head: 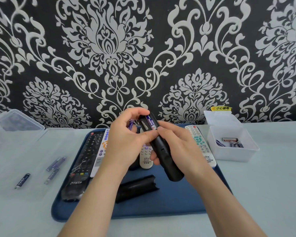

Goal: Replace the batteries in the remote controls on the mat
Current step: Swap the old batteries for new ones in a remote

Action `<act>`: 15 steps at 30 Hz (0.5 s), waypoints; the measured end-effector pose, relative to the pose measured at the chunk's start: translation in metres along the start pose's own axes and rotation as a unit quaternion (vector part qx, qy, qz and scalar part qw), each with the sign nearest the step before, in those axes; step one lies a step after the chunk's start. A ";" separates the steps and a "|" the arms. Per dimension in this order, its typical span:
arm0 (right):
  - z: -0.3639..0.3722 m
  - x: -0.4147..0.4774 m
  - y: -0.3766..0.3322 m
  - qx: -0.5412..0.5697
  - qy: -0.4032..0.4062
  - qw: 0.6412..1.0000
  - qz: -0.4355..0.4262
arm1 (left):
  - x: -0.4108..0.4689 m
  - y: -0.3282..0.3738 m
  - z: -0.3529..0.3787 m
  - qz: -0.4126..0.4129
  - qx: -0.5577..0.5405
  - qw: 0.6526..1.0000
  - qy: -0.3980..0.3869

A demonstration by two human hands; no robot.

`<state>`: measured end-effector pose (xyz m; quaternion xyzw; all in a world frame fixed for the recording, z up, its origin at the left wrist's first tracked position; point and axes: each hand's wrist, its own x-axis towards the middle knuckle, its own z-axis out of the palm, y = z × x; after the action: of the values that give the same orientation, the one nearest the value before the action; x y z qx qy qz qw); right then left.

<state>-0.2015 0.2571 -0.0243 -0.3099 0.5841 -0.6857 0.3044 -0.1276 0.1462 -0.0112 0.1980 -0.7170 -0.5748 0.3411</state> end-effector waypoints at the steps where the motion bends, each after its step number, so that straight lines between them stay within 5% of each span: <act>1: -0.001 0.000 0.000 0.001 -0.008 1.000 0.001 | 0.000 0.000 -0.001 -0.013 -0.031 0.999 -0.015; 15: -0.003 -0.001 0.003 -0.091 -0.006 0.996 0.025 | 0.001 -0.003 0.004 -0.071 -0.052 0.995 0.040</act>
<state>-0.2028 0.2597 -0.0273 -0.3255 0.6499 -0.6202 0.2951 -0.1313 0.1473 -0.0138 0.2531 -0.6560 -0.6259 0.3375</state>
